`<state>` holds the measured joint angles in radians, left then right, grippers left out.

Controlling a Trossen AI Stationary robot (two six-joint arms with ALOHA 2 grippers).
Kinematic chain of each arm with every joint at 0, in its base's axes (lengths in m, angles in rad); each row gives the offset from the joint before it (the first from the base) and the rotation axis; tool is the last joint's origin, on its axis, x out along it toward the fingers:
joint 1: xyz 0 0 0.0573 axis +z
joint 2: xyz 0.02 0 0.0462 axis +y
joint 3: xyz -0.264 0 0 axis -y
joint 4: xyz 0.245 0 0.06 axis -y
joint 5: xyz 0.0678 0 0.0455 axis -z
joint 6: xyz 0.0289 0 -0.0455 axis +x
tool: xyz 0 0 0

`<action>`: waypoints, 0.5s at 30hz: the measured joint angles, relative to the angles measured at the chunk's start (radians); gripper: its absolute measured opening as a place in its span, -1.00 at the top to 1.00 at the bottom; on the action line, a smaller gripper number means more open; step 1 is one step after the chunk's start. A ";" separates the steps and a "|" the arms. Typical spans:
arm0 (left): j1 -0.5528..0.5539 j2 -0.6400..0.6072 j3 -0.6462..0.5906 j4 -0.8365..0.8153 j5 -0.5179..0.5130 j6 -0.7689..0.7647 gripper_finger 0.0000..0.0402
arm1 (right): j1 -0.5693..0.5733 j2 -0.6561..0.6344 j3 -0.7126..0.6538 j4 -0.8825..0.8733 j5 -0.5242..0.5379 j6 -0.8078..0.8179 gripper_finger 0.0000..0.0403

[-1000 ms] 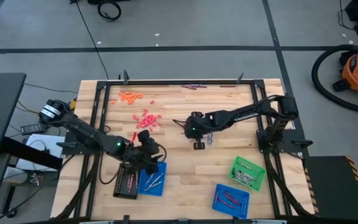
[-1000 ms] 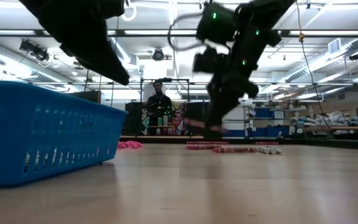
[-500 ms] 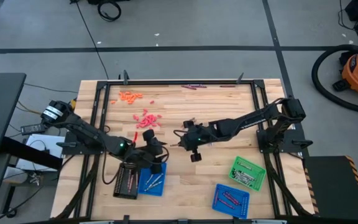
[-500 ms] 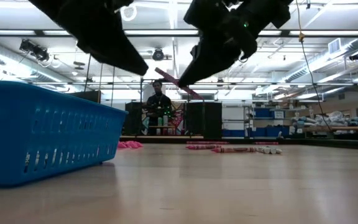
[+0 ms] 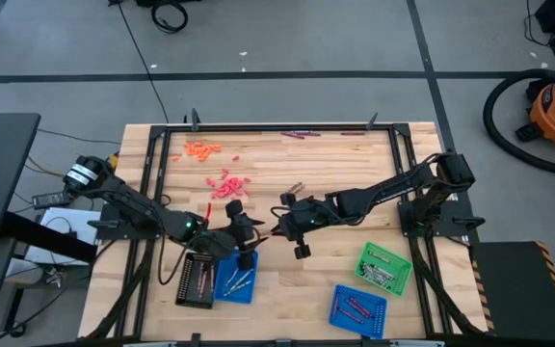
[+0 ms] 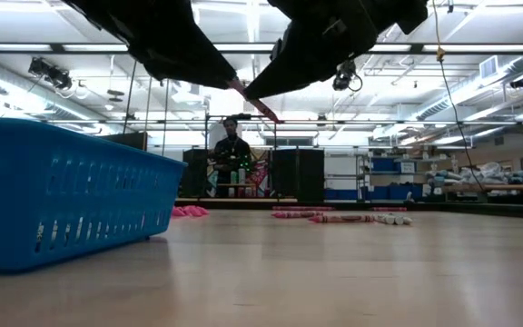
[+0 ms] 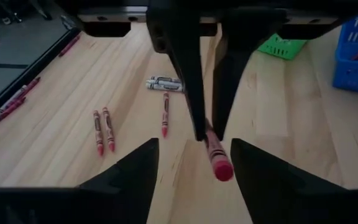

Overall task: Sort crayons
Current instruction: Put the pink crayon into the black bin

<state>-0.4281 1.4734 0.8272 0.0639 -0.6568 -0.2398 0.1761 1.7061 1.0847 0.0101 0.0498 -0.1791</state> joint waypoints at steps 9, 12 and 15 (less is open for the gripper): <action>-0.001 0.000 0.000 0.001 0.001 -0.001 0.36 | 0.000 0.000 0.000 0.014 -0.003 0.017 0.82; -0.001 0.000 0.000 0.001 0.004 0.000 0.51 | -0.001 0.000 0.000 0.019 -0.009 0.027 0.82; -0.001 0.000 0.000 0.002 0.009 -0.001 0.66 | -0.001 0.000 0.000 0.019 -0.011 0.031 0.82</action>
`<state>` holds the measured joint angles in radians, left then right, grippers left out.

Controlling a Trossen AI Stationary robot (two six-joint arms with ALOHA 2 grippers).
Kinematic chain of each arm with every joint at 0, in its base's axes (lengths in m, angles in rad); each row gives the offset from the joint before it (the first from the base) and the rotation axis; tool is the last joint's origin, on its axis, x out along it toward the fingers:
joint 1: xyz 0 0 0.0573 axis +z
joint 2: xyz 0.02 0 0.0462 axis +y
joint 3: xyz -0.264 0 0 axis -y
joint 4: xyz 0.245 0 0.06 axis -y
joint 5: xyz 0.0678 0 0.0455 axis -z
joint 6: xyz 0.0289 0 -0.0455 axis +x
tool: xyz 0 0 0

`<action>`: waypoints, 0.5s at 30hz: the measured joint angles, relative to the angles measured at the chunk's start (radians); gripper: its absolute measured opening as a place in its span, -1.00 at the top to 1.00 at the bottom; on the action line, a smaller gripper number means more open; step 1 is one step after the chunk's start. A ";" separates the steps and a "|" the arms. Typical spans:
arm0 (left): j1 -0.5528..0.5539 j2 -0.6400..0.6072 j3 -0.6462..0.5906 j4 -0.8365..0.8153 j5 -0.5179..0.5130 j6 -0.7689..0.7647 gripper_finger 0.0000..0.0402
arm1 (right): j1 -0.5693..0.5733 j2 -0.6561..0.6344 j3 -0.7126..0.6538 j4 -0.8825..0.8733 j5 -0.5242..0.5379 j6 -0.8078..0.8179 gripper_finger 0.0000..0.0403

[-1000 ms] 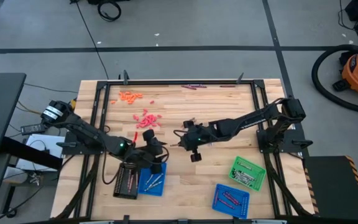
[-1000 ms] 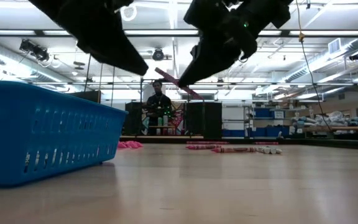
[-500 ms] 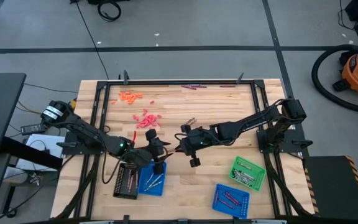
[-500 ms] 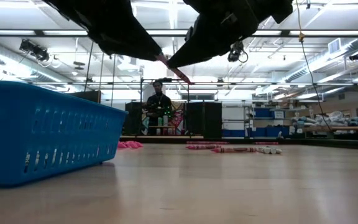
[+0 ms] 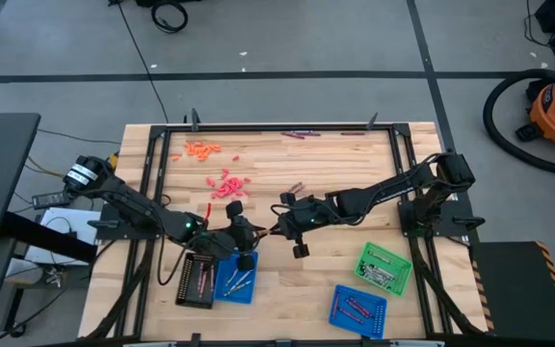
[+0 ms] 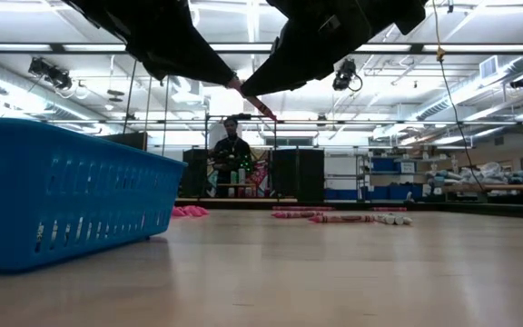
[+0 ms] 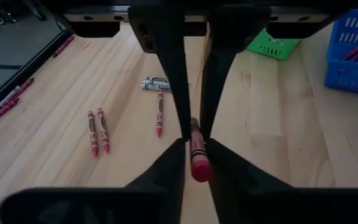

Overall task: Sort crayons
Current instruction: Put the pink crayon into the black bin

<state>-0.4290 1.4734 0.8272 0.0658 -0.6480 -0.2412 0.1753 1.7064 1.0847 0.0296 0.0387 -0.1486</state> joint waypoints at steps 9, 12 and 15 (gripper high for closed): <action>-0.002 0.000 0.000 -0.001 -0.001 -0.011 0.87 | 0.000 0.000 0.000 -0.004 -0.003 0.045 0.66; -0.013 -0.003 0.000 -0.016 -0.003 -0.031 0.83 | 0.000 -0.004 0.000 -0.025 -0.008 0.060 0.54; -0.032 -0.020 0.000 -0.059 -0.009 -0.065 0.81 | 0.000 -0.012 0.000 -0.060 -0.007 0.076 0.43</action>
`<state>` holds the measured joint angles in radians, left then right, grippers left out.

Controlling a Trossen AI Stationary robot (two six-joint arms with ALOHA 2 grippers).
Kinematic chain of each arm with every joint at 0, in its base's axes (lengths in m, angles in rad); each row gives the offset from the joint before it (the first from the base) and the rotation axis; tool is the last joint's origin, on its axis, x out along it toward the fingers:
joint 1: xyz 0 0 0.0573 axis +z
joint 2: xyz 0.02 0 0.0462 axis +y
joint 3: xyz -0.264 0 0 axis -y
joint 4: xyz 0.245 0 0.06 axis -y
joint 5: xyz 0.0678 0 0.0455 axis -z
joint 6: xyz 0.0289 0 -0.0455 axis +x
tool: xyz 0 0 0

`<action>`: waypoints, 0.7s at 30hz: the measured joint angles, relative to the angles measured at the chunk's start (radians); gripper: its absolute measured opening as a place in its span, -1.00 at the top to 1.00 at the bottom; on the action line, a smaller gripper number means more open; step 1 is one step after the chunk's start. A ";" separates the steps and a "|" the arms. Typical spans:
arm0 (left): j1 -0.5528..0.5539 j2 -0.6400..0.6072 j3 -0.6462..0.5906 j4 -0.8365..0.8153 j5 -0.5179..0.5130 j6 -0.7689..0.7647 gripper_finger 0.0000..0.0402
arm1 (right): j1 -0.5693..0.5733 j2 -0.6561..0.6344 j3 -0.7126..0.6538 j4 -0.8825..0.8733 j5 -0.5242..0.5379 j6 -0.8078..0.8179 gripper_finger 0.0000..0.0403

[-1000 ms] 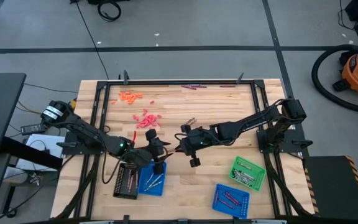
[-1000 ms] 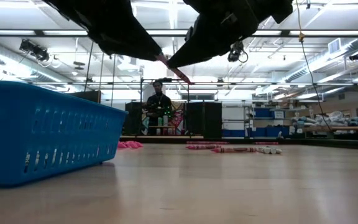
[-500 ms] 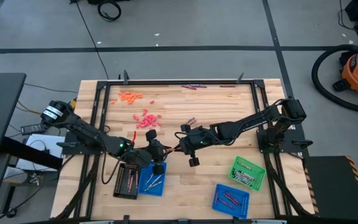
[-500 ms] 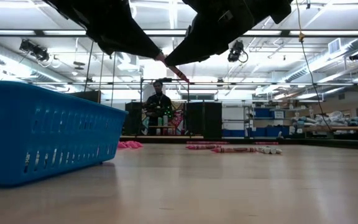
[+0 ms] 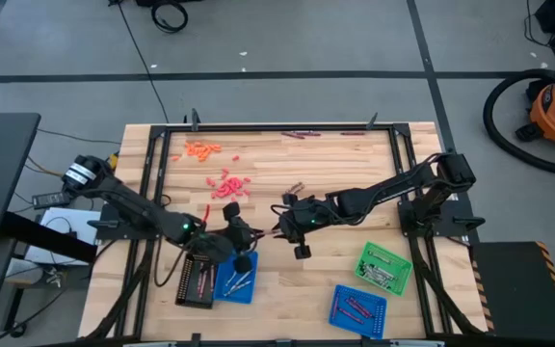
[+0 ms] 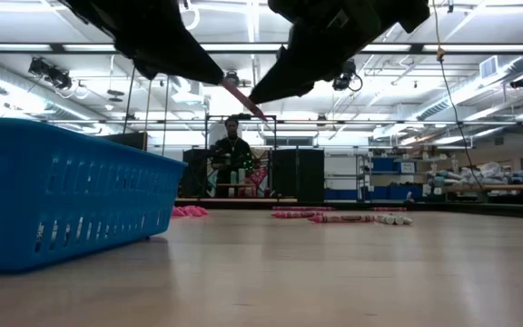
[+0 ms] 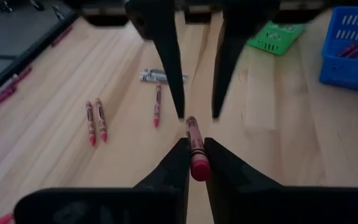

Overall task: Sort crayons
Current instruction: Put the pink crayon into the black bin

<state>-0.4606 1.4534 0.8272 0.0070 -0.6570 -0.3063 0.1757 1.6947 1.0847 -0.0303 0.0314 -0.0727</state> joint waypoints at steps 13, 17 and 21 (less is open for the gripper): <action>-0.117 -0.170 -0.001 -0.292 0.008 -0.308 0.80 | 0.005 -0.013 0.000 -0.070 0.156 0.018 0.34; -0.153 -0.205 0.000 -0.384 0.059 -0.437 0.80 | 0.013 -0.013 0.000 -0.052 0.198 0.013 0.34; -0.187 -0.240 0.000 -0.446 0.174 -0.564 0.80 | 0.015 -0.013 0.000 -0.045 0.203 0.009 0.34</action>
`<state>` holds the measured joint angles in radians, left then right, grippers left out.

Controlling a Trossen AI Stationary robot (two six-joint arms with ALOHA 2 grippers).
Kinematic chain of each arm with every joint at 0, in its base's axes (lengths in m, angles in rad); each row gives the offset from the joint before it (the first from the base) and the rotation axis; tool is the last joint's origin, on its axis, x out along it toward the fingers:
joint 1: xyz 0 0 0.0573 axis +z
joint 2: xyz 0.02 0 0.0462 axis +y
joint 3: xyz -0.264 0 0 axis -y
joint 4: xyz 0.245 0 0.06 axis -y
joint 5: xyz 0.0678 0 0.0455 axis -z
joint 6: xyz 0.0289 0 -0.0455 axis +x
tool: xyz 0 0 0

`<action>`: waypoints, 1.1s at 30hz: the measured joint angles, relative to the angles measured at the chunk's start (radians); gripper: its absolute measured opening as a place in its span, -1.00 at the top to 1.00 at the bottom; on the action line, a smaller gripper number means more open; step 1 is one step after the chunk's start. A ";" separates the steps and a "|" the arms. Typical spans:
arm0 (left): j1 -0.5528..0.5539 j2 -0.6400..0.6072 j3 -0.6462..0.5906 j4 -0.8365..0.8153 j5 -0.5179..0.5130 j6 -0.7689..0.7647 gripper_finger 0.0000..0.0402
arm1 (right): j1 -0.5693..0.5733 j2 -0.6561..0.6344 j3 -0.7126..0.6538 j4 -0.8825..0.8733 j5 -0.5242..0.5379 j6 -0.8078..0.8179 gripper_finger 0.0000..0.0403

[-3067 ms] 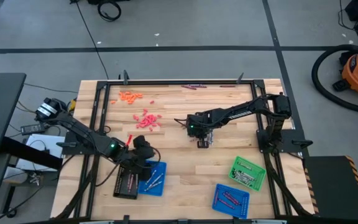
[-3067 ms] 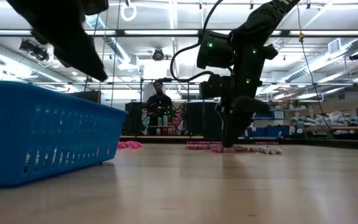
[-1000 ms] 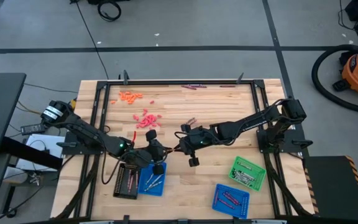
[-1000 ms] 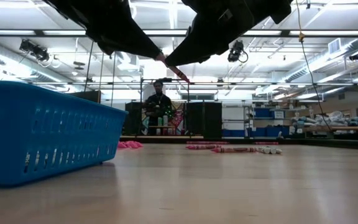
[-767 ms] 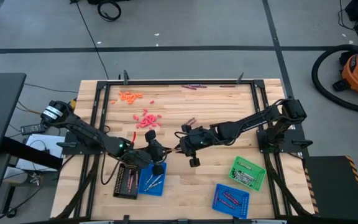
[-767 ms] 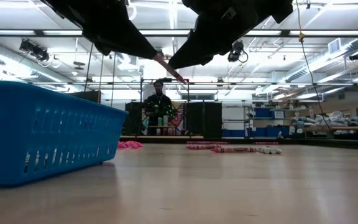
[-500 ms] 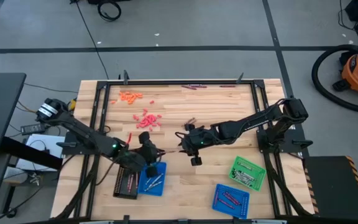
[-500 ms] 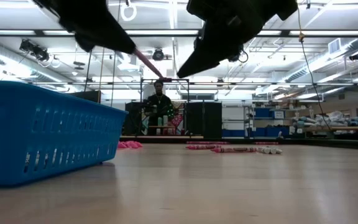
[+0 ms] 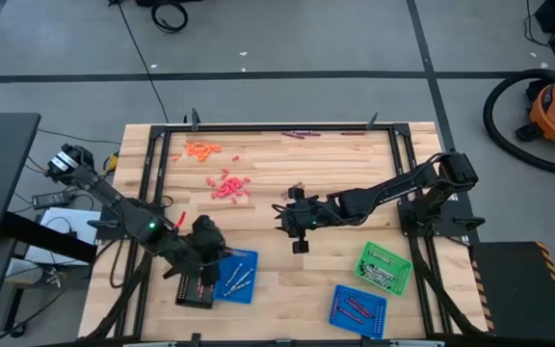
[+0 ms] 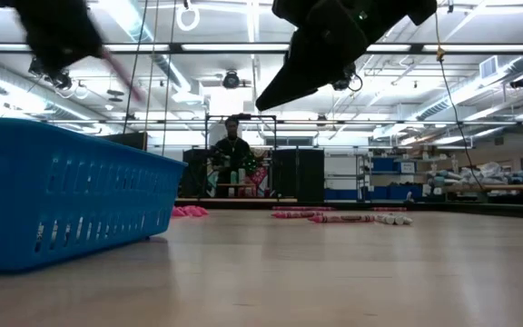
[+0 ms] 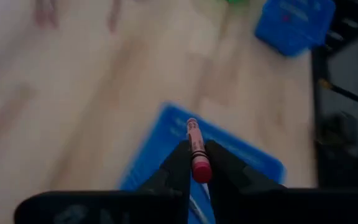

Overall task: Sort crayons
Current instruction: Put the pink crayon into the black bin

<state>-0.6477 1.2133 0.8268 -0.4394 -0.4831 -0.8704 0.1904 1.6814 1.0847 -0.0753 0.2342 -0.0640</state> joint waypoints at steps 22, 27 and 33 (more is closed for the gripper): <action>-0.095 -0.023 0.000 -0.163 0.473 -0.521 0.80 | -0.024 0.000 0.000 0.090 -0.052 -0.106 0.34; -0.099 -0.023 0.000 -0.185 0.510 -0.563 0.80 | -0.029 0.000 0.000 0.102 -0.060 -0.115 0.34; -0.096 0.014 0.000 -0.227 0.567 -0.585 0.80 | -0.032 0.000 0.000 0.104 -0.105 -0.116 0.34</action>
<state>-0.7433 1.2278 0.8268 -0.6661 0.0835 -1.4552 0.1585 1.6817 1.0843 0.0292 0.1288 -0.1799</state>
